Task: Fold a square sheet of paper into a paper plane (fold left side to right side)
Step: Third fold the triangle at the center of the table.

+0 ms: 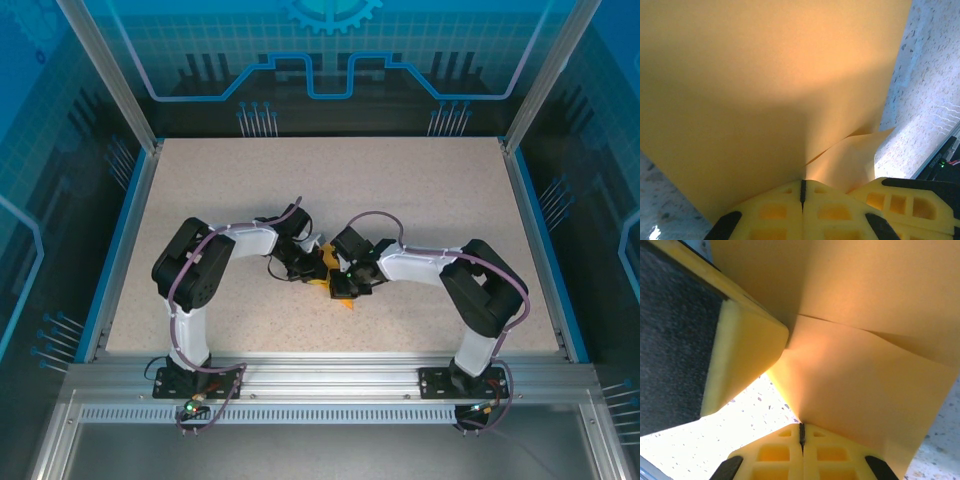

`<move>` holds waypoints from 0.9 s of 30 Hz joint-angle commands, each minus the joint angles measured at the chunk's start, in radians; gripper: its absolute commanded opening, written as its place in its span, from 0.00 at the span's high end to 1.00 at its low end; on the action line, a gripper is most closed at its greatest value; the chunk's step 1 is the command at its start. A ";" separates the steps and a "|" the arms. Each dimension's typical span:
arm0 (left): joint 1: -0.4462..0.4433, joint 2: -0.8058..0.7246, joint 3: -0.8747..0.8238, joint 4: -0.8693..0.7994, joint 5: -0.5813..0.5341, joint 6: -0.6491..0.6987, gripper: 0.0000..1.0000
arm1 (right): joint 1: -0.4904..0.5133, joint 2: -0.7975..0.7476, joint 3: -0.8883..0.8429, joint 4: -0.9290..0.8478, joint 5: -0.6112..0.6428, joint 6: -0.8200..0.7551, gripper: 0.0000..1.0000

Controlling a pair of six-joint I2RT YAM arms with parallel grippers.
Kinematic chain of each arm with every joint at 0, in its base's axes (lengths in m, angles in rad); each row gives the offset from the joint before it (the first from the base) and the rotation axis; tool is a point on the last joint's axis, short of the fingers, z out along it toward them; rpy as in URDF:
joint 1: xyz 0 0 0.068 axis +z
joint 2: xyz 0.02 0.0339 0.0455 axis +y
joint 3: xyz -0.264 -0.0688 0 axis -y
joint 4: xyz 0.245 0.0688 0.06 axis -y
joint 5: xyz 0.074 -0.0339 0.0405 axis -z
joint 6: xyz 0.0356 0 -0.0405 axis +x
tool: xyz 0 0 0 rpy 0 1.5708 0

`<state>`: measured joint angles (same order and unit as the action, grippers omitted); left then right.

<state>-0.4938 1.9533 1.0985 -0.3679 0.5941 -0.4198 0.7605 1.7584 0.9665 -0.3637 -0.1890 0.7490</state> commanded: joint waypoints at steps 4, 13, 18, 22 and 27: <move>-0.006 0.032 -0.027 -0.080 -0.096 0.011 0.94 | 0.005 -0.015 -0.058 -0.064 -0.010 0.040 1.00; -0.008 0.032 -0.022 -0.090 -0.102 0.016 0.94 | 0.005 -0.061 -0.134 -0.069 0.002 0.078 1.00; -0.006 0.033 -0.019 -0.094 -0.109 0.018 0.94 | 0.004 -0.083 -0.161 -0.080 0.014 0.094 1.00; -0.007 0.035 -0.016 -0.097 -0.111 0.018 0.94 | 0.006 -0.103 -0.179 -0.088 0.026 0.105 1.00; -0.007 0.035 -0.014 -0.101 -0.111 0.019 0.95 | 0.005 -0.123 -0.191 -0.105 0.037 0.114 1.00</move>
<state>-0.4950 1.9533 1.1000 -0.3714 0.5926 -0.4168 0.7605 1.6451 0.8165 -0.3218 -0.1871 0.8391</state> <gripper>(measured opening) 0.060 0.043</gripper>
